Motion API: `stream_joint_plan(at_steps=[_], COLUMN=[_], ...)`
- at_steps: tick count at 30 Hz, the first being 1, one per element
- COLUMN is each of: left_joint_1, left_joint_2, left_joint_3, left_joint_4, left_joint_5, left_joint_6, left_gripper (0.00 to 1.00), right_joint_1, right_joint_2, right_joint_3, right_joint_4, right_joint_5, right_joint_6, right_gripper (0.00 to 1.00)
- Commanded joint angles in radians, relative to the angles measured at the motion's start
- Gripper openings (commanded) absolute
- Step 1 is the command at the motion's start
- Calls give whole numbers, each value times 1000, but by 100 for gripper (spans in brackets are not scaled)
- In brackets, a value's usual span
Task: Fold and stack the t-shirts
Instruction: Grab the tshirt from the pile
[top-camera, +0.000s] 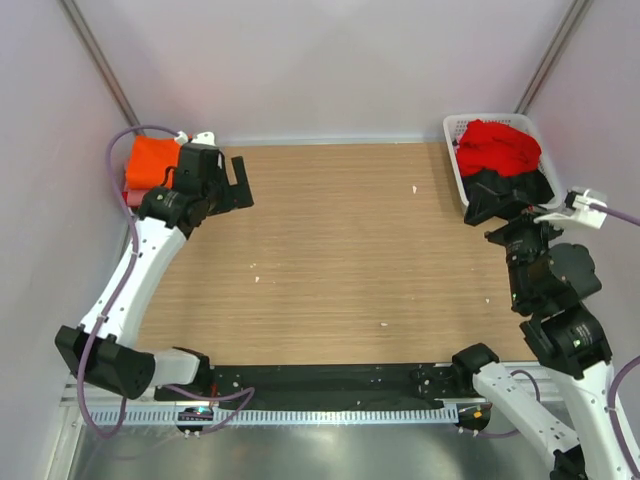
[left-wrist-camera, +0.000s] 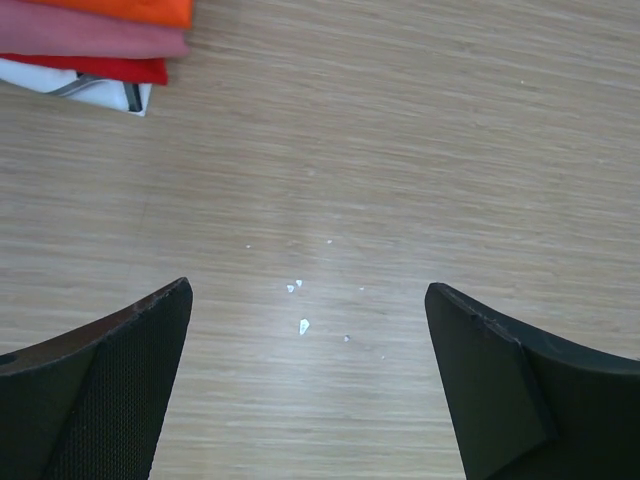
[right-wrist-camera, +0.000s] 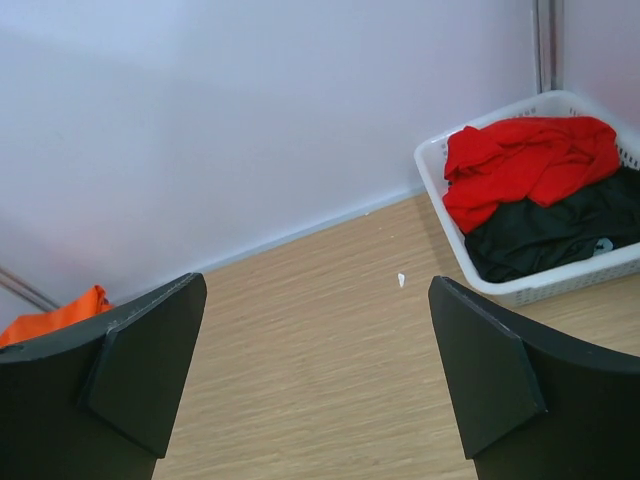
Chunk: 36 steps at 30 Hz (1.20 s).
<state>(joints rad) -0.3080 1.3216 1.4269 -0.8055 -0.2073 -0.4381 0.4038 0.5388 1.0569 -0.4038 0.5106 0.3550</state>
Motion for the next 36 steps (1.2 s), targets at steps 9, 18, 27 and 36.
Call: stream_joint_plan(at_steps=[9, 18, 27, 36], left_joint_1=[-74, -83, -85, -86], left_joint_2=[-139, -136, -121, -108], left_joint_3=[-118, -132, -129, -131], left_joint_4=[-66, -70, -72, -70], left_joint_5=[-299, -299, -290, -293], left_joint_6=[27, 30, 35, 39], left_gripper=[100, 99, 98, 96], right_joint_1=[-20, -390, -457, -476], right_joint_2=[621, 1388, 1685, 1828], right_joint_3=[324, 1121, 1388, 1425], right_joint_4=[44, -348, -343, -313], right_joint_5=[235, -49, -116, -176], right_joint_6=[-200, -74, -96, -83], right_gripper=[100, 100, 100, 95])
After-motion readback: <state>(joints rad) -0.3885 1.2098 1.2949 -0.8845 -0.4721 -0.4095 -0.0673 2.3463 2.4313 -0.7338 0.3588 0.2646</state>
